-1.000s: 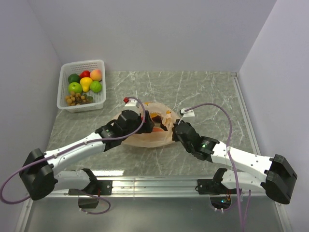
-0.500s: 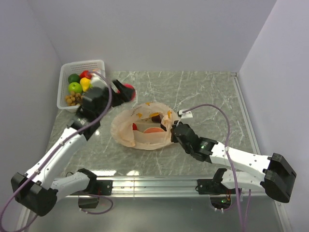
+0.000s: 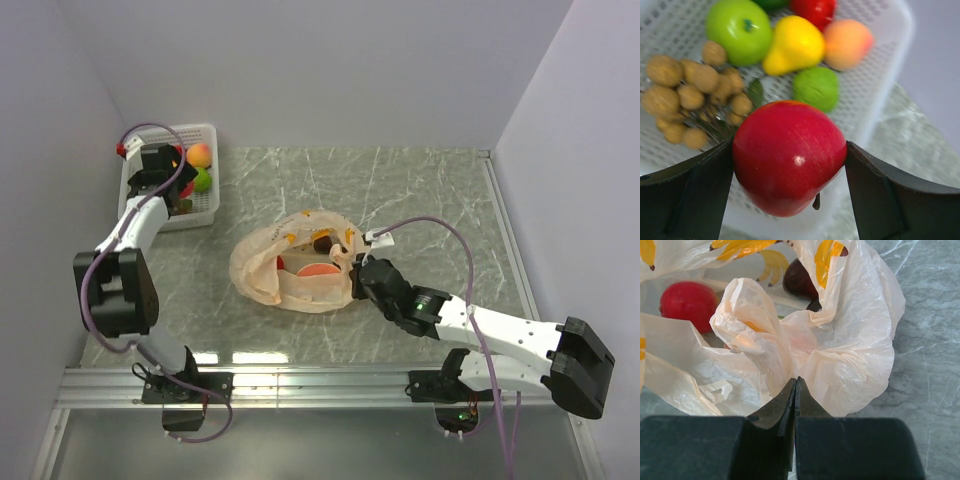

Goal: Untie the knot of the plastic bag and take out the fruit

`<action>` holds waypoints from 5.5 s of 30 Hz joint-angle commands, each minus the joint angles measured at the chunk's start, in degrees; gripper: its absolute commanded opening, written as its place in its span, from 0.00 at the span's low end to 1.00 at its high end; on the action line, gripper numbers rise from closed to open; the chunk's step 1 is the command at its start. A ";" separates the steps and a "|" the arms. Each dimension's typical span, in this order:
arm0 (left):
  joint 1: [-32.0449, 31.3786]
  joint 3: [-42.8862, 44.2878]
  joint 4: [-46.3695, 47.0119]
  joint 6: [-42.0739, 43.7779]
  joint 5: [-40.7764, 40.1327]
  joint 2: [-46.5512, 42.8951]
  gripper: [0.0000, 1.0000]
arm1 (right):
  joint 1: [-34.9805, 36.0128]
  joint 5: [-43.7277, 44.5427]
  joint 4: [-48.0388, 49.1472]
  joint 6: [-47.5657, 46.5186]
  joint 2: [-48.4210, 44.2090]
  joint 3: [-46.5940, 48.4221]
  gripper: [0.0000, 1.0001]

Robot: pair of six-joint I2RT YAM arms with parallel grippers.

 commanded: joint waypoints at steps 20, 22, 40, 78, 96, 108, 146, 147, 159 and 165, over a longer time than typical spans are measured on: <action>-3.36 -8.25 -4.75 2.68 12.23 -22.47 0.98 | 0.55 2.15 -4.84 0.71 2.62 7.57 0.00; -8.98 -9.73 -5.81 2.59 13.62 -26.68 0.97 | 0.38 3.56 -5.36 1.41 2.27 7.66 0.00; -44.23 -19.76 -1.60 -3.56 14.01 -31.37 0.86 | -0.15 7.08 -3.00 7.21 4.12 6.61 0.00; -52.33 -2.46 14.75 4.26 8.19 17.67 0.87 | 0.55 3.65 8.52 13.63 -3.18 -7.54 0.00; -53.91 -7.54 13.35 2.86 7.13 10.59 0.13 | 0.38 9.62 2.29 12.67 -7.75 -8.34 0.00; -53.91 -17.04 1.15 2.50 14.25 -16.14 0.05 | -5.51 9.19 -0.36 7.31 -4.42 -2.54 0.00; 4.62 11.88 -10.64 7.95 3.44 2.66 0.98 | -3.49 1.89 -2.82 -1.04 -2.92 2.66 0.00; 4.62 11.44 -11.17 8.13 3.88 1.78 0.97 | -3.49 2.15 -2.91 -1.13 -3.00 2.22 0.00; -18.73 -8.50 -12.93 4.44 11.44 -25.89 0.93 | -3.49 5.06 -2.47 -1.66 -7.57 0.10 0.00; -39.12 -15.80 -12.85 -0.12 10.65 -32.15 0.93 | -3.40 4.71 -2.55 -1.84 -6.09 1.86 0.00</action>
